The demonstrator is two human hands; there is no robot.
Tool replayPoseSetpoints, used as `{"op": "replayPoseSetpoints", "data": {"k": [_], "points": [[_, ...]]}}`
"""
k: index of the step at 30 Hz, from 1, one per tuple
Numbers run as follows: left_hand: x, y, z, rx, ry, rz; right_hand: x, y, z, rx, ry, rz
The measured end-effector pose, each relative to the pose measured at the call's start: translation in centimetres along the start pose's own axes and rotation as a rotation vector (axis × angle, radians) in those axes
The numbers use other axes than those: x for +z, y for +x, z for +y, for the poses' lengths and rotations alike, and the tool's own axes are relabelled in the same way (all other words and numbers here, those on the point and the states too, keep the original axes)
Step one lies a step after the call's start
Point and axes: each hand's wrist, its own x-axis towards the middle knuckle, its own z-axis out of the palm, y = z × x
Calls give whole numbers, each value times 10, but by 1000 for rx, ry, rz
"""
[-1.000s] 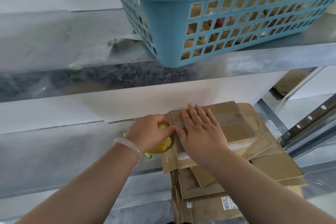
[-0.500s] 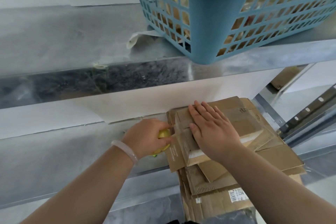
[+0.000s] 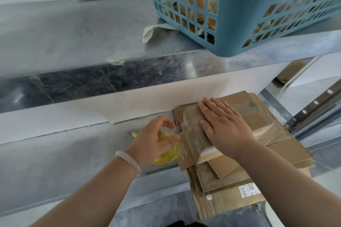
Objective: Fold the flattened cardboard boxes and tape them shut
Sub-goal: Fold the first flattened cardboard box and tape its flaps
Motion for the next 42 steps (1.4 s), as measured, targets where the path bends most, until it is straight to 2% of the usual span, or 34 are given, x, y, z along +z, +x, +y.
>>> {"op": "replayPoseSetpoints", "data": {"k": [3,9,13,16,17,19,21,23,24,26,28,31,36,38,42], "points": [[4,-3,0,11,83,86,1,0,0,1,31,42],[5,11,10,80,258,-85,6,-8,1,19,150,258],[-2,27,25,228,403,-114,10,-11,-3,-39,215,525],[-11,42,35,259,464,-178,13,-19,-7,-27,138,736],[-14,45,38,260,488,-208,14,-24,-11,-60,117,792],[-20,50,43,266,505,-254,21,-39,-26,-245,155,837],[-23,51,45,280,500,-265,35,-56,-50,-504,238,704],[-26,52,45,282,493,-250,56,-62,-75,-612,220,429],[-28,52,45,284,485,-242,68,-59,-87,-562,210,260],[-29,53,45,288,468,-245,92,-43,-109,-340,228,-72],[-30,53,46,286,457,-264,114,-21,-120,-196,199,-216],[-32,52,45,290,433,-272,135,7,-129,-118,97,-263],[-34,48,41,293,427,-237,141,13,-124,-15,47,-156],[-36,46,39,286,419,-236,137,3,-120,21,101,-133],[-35,43,36,267,394,-224,124,-51,-98,205,415,-68]]}}
